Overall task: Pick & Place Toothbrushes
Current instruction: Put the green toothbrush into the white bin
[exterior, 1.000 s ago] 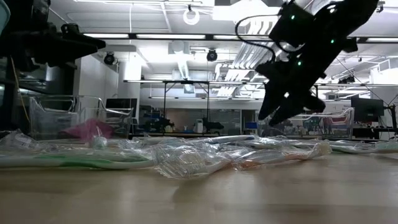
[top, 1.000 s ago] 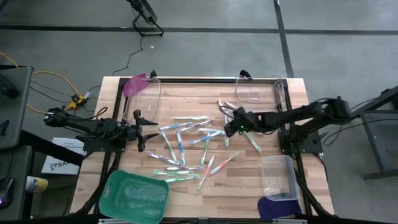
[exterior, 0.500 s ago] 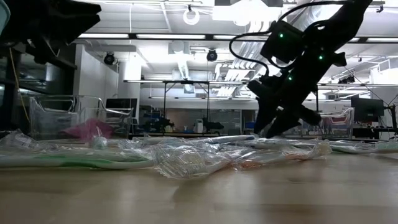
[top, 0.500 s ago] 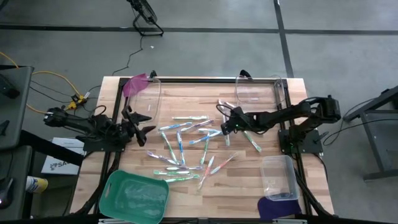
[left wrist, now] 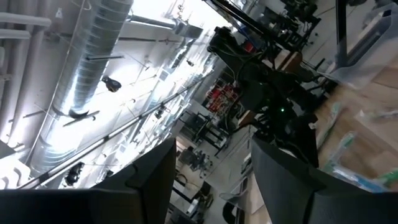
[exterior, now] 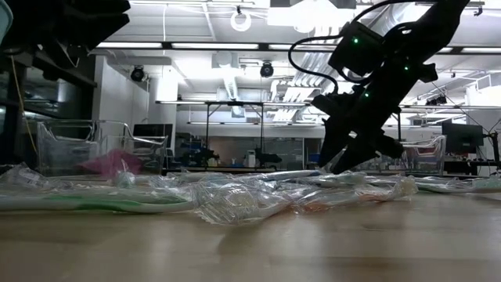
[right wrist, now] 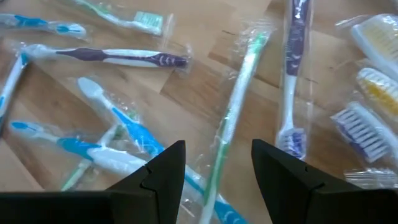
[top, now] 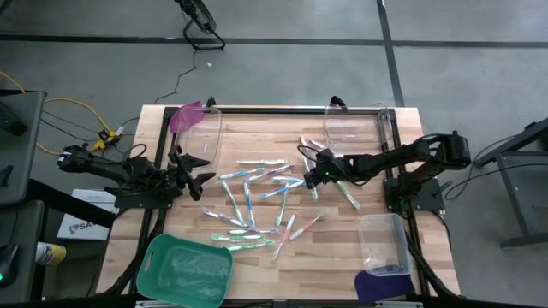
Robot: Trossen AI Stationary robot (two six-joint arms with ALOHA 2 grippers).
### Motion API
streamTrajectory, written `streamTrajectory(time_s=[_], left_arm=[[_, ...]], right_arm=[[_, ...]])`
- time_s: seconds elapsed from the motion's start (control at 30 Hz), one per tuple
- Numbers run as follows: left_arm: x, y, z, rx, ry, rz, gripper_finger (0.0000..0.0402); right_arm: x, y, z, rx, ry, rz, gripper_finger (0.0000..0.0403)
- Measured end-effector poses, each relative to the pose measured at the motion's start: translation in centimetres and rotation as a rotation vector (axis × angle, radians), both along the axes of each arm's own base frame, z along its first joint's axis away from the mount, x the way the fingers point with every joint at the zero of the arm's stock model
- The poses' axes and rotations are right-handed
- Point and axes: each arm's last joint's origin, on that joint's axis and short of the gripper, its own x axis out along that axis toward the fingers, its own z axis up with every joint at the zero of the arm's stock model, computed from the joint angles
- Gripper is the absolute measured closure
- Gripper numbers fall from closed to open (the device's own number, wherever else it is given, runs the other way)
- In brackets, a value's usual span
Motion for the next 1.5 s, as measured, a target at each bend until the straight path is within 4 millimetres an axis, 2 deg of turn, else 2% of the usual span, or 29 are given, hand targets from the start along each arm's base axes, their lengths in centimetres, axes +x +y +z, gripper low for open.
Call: streamTrajectory(time_s=[0.5, 1.07, 1.3, 1.5], left_arm=[[0.0, 0.0, -0.1, -0.003, 0.014, -0.003, 0.0199], [0.1, 0.0, -0.1, -0.002, 0.019, -0.004, 0.0199], [0.1, 0.0, -0.1, -0.001, 0.022, -0.003, 0.0199], [0.1, 0.0, -0.3, 0.002, 0.036, -0.003, 0.0199]], right_arm=[[0.1, 0.7, 0.0, -0.013, 0.005, 0.033, 0.0226], [0.1, 0.6, 0.0, -0.036, 0.011, 0.016, 0.0226], [0.7, 0.5, -2.3, -0.035, 0.06, 0.005, 0.0226], [1.1, 0.3, -2.6, -0.042, 0.042, 0.0, 0.0228]])
